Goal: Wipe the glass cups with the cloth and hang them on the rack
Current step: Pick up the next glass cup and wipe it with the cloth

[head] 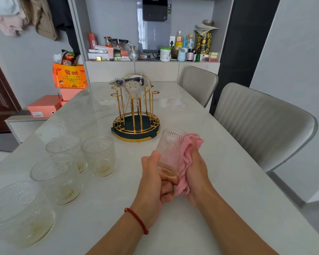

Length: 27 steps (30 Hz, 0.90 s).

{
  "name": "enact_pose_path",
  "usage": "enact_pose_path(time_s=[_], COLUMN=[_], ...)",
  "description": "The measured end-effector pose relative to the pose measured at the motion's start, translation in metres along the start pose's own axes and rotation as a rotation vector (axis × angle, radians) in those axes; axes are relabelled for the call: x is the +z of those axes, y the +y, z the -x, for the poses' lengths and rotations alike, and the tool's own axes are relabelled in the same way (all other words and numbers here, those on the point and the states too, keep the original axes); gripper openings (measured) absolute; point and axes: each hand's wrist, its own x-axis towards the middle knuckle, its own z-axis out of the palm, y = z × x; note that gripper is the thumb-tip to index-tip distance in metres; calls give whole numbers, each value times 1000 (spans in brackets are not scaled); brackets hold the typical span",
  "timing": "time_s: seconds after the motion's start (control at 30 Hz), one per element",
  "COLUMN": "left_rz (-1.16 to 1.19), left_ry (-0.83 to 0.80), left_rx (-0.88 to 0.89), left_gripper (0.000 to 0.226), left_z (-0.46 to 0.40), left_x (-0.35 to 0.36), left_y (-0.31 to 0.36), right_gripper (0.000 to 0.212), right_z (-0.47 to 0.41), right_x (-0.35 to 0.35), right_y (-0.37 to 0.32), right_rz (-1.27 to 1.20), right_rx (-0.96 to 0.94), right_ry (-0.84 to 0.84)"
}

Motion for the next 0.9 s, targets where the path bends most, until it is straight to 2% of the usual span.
enact_pose_path(time_s=[0.03, 0.1, 0.17, 0.23, 0.33, 0.4, 0.47, 0.53, 0.57, 0.63, 0.7, 0.8, 0.83, 0.9], left_rz=[-58, -158, -246, -303, -232, -113, 58, 159, 180, 127, -46, -290, -295, -166], left_ry=[-1, -14, -62, -79, -60, -14, -48, -192, -250, -199, -34, -33, -27, -78], left_rx=[60, 234, 372, 416, 315, 128, -57, -169, -176, -150, 1, 195, 187, 23], left_gripper=[45, 34, 39, 44, 33, 33, 47, 73, 81, 74, 49, 54, 55, 66], left_z=[1, 6, 7, 8, 14, 12, 7, 8, 6, 3, 2, 6, 9, 10], left_x=[0, 1, -2, -4, 2, 3, 0, -4, -4, -1, 1, 1, 1, -1], left_y=[-2, -3, -6, -6, 4, 7, 8, 10, 7, 6, 2, -4, -2, 2], right_gripper=[65, 81, 83, 77, 66, 63, 66, 68, 68, 67, 69, 74, 73, 66], right_z=[1, 0, 3, 5, 7, 3, 2, 0, 1, 1, 3, 6, 7, 6], right_x=[0, 0, 3, 2, 0, -3, -4, -4, -2, 0, 3, 3, 3, 0], right_y=[-1, -1, -3, -1, 1, 1, -1, -1, -2, -1, 0, 2, 3, 4], right_rz=[2, 38, 59, 74, 59, 55, 85, 110, 114, 140, 141, 115, 104, 83], right_rx=[12, 32, 22, 21, -17, -10, -6, 15, 14, -21, -67, -102, -107, -91], right_ry=[8, 11, -37, -49, -22, 52, 89, 113, 124, 150, 157, 173, 175, 181])
